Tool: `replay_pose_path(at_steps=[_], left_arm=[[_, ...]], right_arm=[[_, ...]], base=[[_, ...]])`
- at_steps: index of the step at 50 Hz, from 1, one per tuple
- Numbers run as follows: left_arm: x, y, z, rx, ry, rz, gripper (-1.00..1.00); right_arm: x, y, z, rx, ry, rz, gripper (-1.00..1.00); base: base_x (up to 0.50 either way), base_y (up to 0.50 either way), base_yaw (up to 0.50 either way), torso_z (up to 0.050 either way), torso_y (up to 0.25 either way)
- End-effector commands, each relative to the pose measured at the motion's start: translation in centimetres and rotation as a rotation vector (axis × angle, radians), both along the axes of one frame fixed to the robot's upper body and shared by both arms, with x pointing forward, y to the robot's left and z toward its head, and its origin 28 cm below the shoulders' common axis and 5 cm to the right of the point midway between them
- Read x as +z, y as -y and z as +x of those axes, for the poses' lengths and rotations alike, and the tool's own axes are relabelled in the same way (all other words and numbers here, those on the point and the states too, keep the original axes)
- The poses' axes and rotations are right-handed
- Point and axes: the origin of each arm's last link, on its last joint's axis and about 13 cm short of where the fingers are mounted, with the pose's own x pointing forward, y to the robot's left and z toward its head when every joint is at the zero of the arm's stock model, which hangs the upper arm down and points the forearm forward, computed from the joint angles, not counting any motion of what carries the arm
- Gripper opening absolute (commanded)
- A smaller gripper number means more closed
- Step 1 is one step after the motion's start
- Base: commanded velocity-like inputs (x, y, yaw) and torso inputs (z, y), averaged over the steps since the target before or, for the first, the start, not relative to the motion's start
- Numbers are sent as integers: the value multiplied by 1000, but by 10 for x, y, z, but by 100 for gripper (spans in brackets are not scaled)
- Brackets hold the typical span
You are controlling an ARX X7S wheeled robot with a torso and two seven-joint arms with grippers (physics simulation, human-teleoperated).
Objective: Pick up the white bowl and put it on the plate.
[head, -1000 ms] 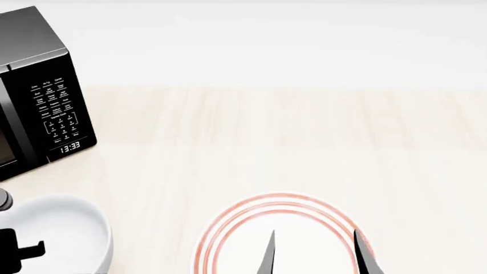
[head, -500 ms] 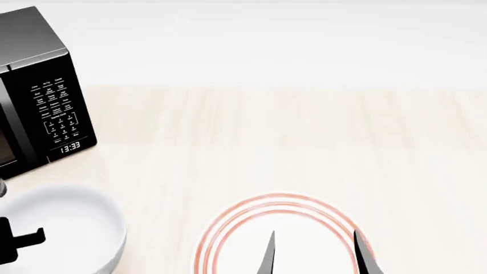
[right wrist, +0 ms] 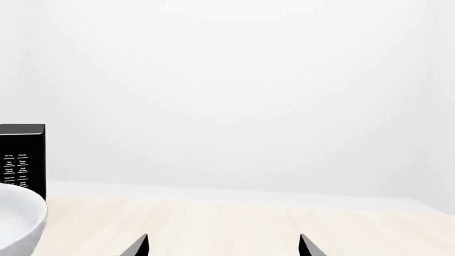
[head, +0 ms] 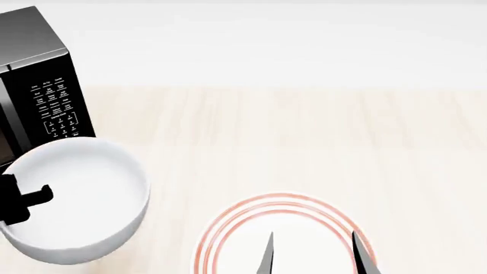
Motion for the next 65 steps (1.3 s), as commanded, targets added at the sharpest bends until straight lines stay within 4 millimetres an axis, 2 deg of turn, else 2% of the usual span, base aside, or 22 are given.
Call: replay_pose_path(at_steps=[1,13,20,28,46,65], left_arm=[[16,21,6,-93,63,-97,-100],[15,52,23,-185,56,-133,-100],[20,75,31,-263,65,-157,-100],[24,93,39,-317,77,-195,-100],[17,126,39,-411,62,-280,-100],[2,147,31,-474,19,-313,-100]], right_arm=[[1,1,2,3,15,-6,100],[3,1,2,3,16,-4,100],[3,1,2,5,16,-3,100],[3,0,2,9,15,-4,100],[1,0,1,9,16,-11,100],[2,0,1,11,17,-13,100]], base=[[0,0,0,0,0],[0,0,0,0,0],[0,0,0,0,1],[0,0,0,0,0],[0,0,0,0,1],[0,0,0,0,1]])
